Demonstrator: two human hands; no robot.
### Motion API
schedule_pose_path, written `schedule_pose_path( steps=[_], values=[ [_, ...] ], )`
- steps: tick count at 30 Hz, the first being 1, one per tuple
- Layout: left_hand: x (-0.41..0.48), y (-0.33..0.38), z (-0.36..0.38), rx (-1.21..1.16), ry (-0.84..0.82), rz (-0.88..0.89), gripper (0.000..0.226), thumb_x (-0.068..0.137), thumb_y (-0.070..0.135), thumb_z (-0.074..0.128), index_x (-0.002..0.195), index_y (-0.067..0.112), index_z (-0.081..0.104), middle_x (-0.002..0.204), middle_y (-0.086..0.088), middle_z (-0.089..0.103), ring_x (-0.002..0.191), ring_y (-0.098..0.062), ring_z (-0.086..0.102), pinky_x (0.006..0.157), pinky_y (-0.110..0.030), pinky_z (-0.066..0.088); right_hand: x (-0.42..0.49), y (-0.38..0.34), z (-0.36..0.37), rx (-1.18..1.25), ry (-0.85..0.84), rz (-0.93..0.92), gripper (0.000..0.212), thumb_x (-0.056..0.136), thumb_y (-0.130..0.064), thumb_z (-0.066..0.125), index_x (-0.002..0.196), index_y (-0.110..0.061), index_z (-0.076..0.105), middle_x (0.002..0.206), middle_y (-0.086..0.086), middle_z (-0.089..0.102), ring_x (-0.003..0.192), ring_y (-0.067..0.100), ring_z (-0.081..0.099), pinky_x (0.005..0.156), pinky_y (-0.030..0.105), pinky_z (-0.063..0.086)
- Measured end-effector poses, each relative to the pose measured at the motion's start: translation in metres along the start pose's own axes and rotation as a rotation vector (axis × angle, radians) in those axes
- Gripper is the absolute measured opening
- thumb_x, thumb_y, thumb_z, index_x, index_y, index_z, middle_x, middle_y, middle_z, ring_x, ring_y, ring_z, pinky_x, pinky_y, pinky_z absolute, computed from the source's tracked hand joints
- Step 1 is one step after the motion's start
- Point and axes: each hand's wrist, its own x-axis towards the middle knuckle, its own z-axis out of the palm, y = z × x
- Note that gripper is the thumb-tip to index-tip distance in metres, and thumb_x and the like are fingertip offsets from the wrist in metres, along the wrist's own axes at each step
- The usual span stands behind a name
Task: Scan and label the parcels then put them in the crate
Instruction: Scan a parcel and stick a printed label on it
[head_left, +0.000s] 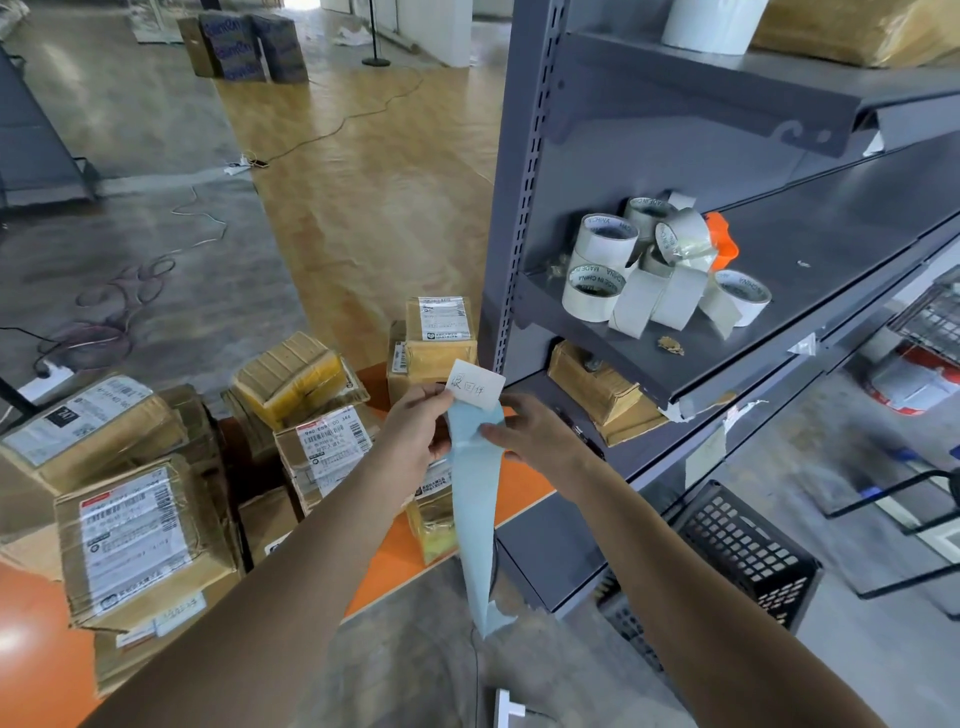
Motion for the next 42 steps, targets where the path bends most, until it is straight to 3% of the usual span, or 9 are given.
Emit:
schedule_pose_path(
  steps=[3, 8, 13, 18, 23, 27, 35, 39, 42],
  values=[
    [-0.001, 0.001, 0.003, -0.006, 0.002, -0.004, 0.007, 0.098, 0.014, 0.055, 0.103, 0.016, 0.060, 0.106, -0.010, 0.065, 0.094, -0.024, 0.061, 0.080, -0.038, 0.050, 0.001, 0.003, 0.000, -0.004, 0.043, -0.032, 0.042, 0.090, -0.019, 0.070, 0.129, -0.012, 0.056, 0.109, -0.002, 0.071, 0.095, 0.007, 0.067, 0.096, 0.035, 0.053],
    [-0.002, 0.006, 0.007, -0.008, 0.002, -0.081, 0.013, 0.098, 0.016, 0.055, 0.111, 0.016, 0.059, 0.116, -0.009, 0.066, 0.097, -0.025, 0.065, 0.062, -0.029, 0.054, 0.009, 0.008, -0.011, -0.102, 0.150, -0.072, 0.038, 0.090, -0.012, 0.068, 0.126, -0.004, 0.061, 0.112, 0.004, 0.070, 0.095, 0.014, 0.066, 0.078, 0.022, 0.051],
    [0.004, 0.008, 0.011, 0.013, 0.091, -0.061, 0.008, 0.097, 0.019, 0.059, 0.105, 0.021, 0.060, 0.107, -0.004, 0.065, 0.101, -0.023, 0.064, 0.069, -0.030, 0.050, 0.026, 0.025, -0.031, -0.425, 0.309, -0.046, 0.040, 0.089, -0.028, 0.067, 0.124, -0.012, 0.060, 0.110, 0.007, 0.067, 0.095, 0.024, 0.064, 0.082, 0.040, 0.056],
    [0.016, 0.001, 0.017, 0.003, 0.098, -0.074, 0.004, 0.097, 0.020, 0.058, 0.099, 0.021, 0.061, 0.094, -0.001, 0.067, 0.096, -0.019, 0.065, 0.071, -0.029, 0.050, 0.050, 0.049, -0.038, -0.652, 0.316, -0.022, 0.045, 0.090, -0.031, 0.063, 0.132, -0.018, 0.053, 0.115, 0.008, 0.061, 0.092, 0.024, 0.061, 0.061, 0.027, 0.043],
    [0.032, -0.016, 0.014, -0.005, 0.139, -0.109, 0.007, 0.098, 0.020, 0.055, 0.103, 0.018, 0.060, 0.096, -0.004, 0.064, 0.094, -0.021, 0.064, 0.073, -0.030, 0.050, 0.076, 0.077, -0.028, -0.817, 0.264, 0.023, 0.044, 0.091, -0.031, 0.061, 0.132, -0.018, 0.052, 0.113, 0.009, 0.063, 0.097, 0.028, 0.061, 0.081, 0.035, 0.049],
    [0.042, -0.030, 0.013, -0.032, 0.141, -0.131, 0.015, 0.099, 0.017, 0.052, 0.112, 0.017, 0.059, 0.094, -0.004, 0.062, 0.088, -0.017, 0.062, 0.069, -0.030, 0.046, 0.094, 0.100, -0.015, -0.922, 0.204, 0.012, 0.039, 0.094, -0.031, 0.061, 0.130, -0.019, 0.052, 0.120, 0.011, 0.052, 0.110, 0.031, 0.055, 0.099, 0.039, 0.040],
    [0.054, -0.043, 0.003, -0.024, 0.196, -0.171, 0.013, 0.098, 0.016, 0.052, 0.109, 0.015, 0.058, 0.096, -0.004, 0.062, 0.086, -0.018, 0.061, 0.065, -0.030, 0.045, 0.107, 0.115, 0.006, -1.095, 0.181, -0.037, 0.048, 0.096, -0.038, 0.058, 0.138, -0.017, 0.046, 0.131, 0.010, 0.053, 0.124, 0.027, 0.044, 0.100, 0.037, 0.036],
    [0.052, -0.040, 0.000, -0.030, 0.195, -0.181, 0.017, 0.098, 0.017, 0.053, 0.113, 0.016, 0.059, 0.095, -0.004, 0.063, 0.084, -0.017, 0.061, 0.067, -0.030, 0.046, 0.109, 0.111, 0.003, -0.963, 0.132, -0.010, 0.062, 0.084, -0.052, 0.069, 0.132, -0.017, 0.053, 0.127, 0.007, 0.058, 0.122, 0.025, 0.048, 0.103, 0.038, 0.035],
    [0.049, -0.035, 0.000, -0.041, 0.191, -0.178, 0.017, 0.097, 0.018, 0.055, 0.113, 0.016, 0.061, 0.095, -0.005, 0.064, 0.086, -0.018, 0.062, 0.069, -0.031, 0.046, 0.107, 0.105, -0.001, -0.666, 0.165, -0.011, 0.048, 0.086, -0.044, 0.070, 0.121, -0.012, 0.063, 0.119, 0.006, 0.065, 0.115, 0.023, 0.056, 0.096, 0.034, 0.045]
  ],
)
